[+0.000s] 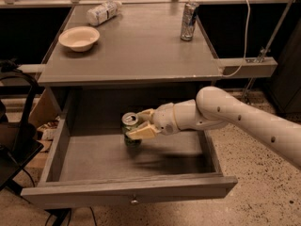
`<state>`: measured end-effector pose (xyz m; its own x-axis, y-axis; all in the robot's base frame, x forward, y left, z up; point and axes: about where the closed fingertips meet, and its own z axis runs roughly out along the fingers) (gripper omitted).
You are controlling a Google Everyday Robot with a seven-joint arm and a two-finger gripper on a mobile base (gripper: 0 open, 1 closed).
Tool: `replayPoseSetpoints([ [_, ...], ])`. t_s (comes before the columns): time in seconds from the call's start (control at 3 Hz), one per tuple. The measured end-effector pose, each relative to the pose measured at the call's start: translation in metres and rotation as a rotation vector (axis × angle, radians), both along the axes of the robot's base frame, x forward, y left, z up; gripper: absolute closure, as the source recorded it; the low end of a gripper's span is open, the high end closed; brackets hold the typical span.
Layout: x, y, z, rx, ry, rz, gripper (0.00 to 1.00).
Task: Place green can into top drawer
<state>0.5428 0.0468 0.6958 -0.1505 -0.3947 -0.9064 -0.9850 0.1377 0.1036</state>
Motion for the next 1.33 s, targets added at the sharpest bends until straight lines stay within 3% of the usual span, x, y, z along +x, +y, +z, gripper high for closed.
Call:
replayPoseSetpoints([
  [0.67,0.0014,0.0018,-0.0073,-0.001,0.031,0.012,0.96],
  [1.33,0.0014,0.0018,-0.0073,-0.001,0.031,0.012,0.51],
])
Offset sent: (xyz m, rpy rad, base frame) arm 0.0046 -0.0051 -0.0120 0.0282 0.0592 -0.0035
